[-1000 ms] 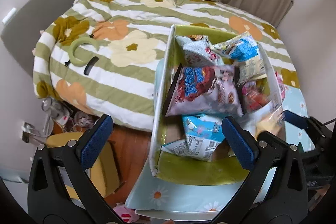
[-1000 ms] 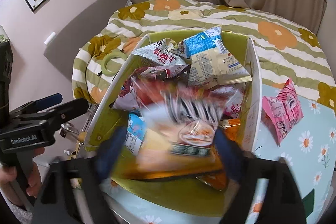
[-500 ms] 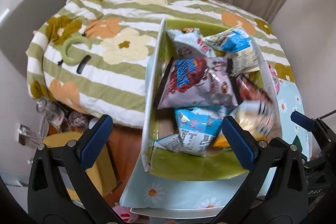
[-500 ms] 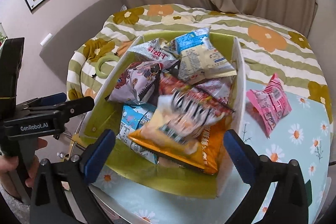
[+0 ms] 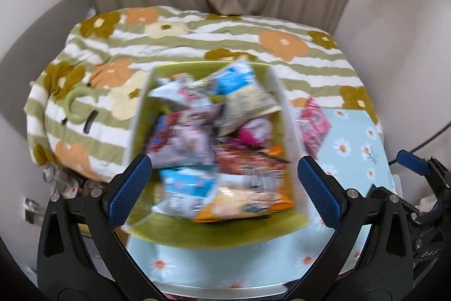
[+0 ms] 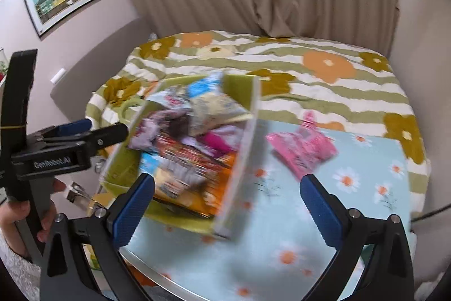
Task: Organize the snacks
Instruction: 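Move both tools back over the remaining pink packet and green bar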
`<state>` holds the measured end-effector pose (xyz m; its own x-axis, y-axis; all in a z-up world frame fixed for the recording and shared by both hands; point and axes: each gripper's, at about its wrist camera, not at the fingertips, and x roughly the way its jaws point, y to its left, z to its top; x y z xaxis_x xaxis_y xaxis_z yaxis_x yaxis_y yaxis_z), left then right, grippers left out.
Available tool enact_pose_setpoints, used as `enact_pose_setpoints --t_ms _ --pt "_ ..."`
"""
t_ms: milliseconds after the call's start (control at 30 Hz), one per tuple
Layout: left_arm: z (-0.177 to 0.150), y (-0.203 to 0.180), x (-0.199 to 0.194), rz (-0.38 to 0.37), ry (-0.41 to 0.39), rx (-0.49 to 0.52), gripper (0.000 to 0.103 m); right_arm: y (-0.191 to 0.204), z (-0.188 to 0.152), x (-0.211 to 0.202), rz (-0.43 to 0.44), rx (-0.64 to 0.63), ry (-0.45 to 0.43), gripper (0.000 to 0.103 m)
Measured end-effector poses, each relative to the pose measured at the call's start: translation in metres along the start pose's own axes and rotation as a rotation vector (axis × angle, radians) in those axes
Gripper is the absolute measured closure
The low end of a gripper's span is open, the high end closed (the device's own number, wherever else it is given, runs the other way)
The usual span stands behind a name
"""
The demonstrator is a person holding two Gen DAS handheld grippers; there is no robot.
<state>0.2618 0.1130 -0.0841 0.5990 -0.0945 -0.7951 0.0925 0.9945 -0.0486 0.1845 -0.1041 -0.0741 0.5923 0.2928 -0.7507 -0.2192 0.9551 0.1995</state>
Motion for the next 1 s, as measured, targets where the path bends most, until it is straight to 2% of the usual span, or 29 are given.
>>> enact_pose_setpoints --t_ms 100,267,500,700,833,900,1000 --pt "0.001 -0.036 0.007 -0.019 0.010 0.032 0.001 -0.033 -0.010 -0.018 -0.050 0.022 0.008 0.000" --pt "0.004 -0.106 0.026 -0.032 0.040 0.118 0.000 -0.086 -0.030 -0.043 -0.174 -0.015 0.046 0.000" --pt "0.005 -0.176 0.073 0.000 0.131 0.228 0.000 -0.159 -0.063 -0.060 -0.210 0.029 0.102 0.000" --pt "0.019 -0.209 0.139 0.061 0.220 0.344 0.000 -0.195 -0.095 -0.043 -0.245 0.005 0.190 0.000" --pt "0.028 -0.221 0.189 0.068 0.291 0.388 0.000 -0.201 -0.120 -0.017 -0.339 -0.128 0.260 0.000" --pt "0.030 -0.225 0.213 0.075 0.332 0.411 0.000 -0.205 -0.131 -0.004 -0.334 -0.160 0.300 0.001" --pt "0.030 -0.232 0.243 0.075 0.383 0.453 0.000 -0.216 -0.143 0.017 -0.274 -0.148 0.360 0.001"
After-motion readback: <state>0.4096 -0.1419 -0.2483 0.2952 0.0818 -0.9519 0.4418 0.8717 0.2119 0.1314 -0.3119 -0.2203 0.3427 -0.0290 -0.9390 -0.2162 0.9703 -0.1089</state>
